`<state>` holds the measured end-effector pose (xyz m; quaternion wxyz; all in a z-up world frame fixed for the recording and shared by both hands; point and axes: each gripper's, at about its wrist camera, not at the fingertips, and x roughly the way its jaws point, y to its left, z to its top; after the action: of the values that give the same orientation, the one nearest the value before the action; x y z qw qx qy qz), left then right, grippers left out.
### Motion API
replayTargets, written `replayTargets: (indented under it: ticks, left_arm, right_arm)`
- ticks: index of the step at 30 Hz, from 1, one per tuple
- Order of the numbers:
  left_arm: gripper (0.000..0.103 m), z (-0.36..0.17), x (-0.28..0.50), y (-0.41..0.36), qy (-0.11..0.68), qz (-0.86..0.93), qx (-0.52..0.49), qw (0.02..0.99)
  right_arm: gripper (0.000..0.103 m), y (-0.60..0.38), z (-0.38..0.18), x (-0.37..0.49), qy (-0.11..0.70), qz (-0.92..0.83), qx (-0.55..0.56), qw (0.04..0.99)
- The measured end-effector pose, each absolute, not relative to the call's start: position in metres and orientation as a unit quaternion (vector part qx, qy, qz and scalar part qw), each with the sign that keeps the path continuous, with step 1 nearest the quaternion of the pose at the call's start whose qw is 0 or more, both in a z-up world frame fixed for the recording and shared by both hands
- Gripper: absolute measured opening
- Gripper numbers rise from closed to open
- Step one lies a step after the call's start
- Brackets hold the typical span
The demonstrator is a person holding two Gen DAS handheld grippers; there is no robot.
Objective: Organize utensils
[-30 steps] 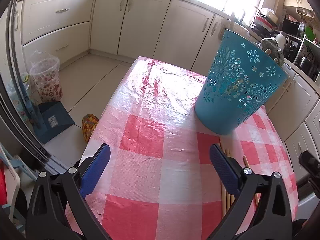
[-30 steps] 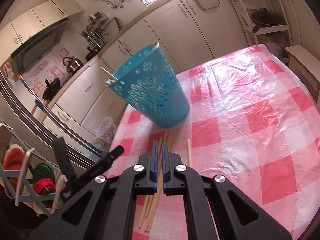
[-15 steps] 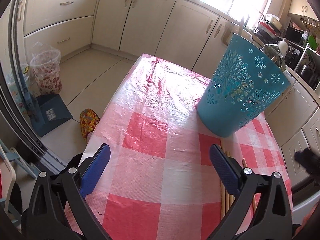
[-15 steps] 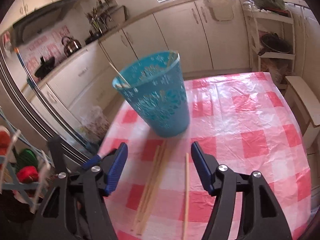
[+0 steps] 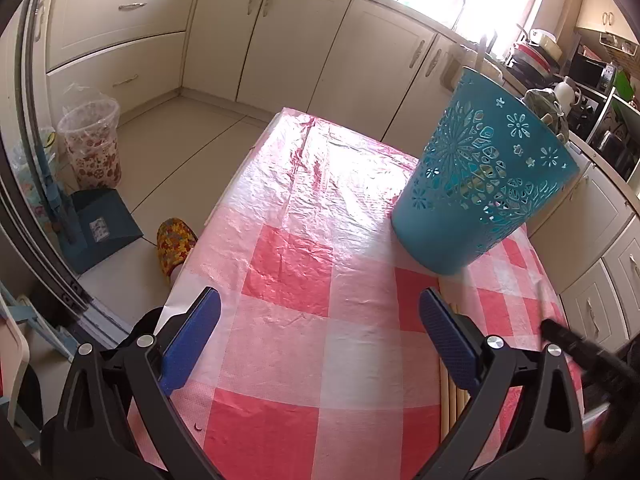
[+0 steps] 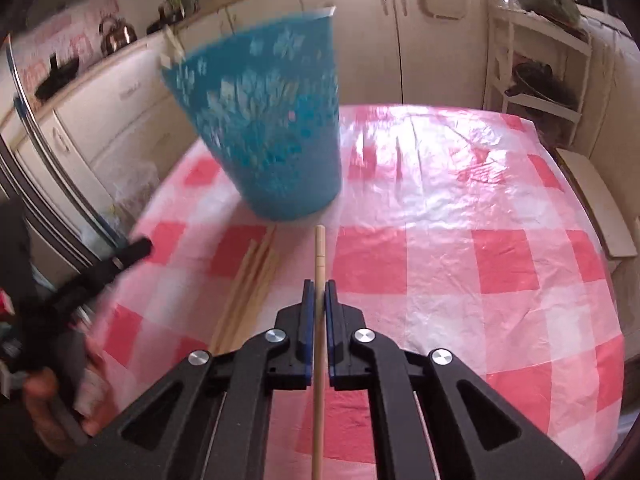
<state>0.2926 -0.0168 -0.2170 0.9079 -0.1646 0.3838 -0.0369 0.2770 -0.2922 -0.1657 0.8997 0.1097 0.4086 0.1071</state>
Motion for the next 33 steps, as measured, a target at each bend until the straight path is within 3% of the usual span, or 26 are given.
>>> replayTargets:
  ticks: [8,12,18,20,21,22,26,28,33]
  left_arm:
    - [0.095,-0.215,0.292,-0.018,0.378,-0.037,-0.161,0.911]
    - [0.095,-0.216,0.291,-0.015,0.376,-0.038,-0.164,0.911]
    - [0.095,-0.216,0.291,-0.013,0.373,-0.043,-0.171,0.911]
    - [0.095,-0.216,0.29,-0.012,0.372,-0.043,-0.173,0.911]
    - [0.095,-0.216,0.29,-0.012,0.372,-0.043,-0.174,0.911]
    - [0.095,-0.216,0.29,-0.012,0.371,-0.043,-0.175,0.911]
    - [0.095,-0.216,0.29,-0.011,0.37,-0.041,-0.175,0.911]
    - [0.095,-0.216,0.29,-0.012,0.37,-0.04,-0.172,0.912]
    - [0.095,-0.216,0.291,-0.013,0.373,-0.036,-0.168,0.912]
  right_arm:
    - [0.006,-0.312,-0.006,0.281,0.14,0.167,0.211,0.953]
    - [0.006,-0.284,0.025,0.316,0.093,0.163,0.185,0.965]
    - [0.007,-0.282,-0.001,0.327,0.131,0.17,0.185,0.959]
    - [0.031,-0.292,-0.016,0.314,0.161,0.155,0.183,0.957]
    - [0.053,-0.298,-0.028,0.308,0.181,0.143,0.18,0.956]
    - [0.055,-0.305,-0.041,0.301,0.204,0.132,0.172,0.955]
    - [0.055,-0.309,-0.116,0.3,0.375,0.137,0.11,0.91]
    - [0.042,-0.298,-0.15,0.297,0.437,0.152,0.072,0.884]
    - [0.039,-0.262,-0.189,0.292,0.478,0.178,0.005,0.86]
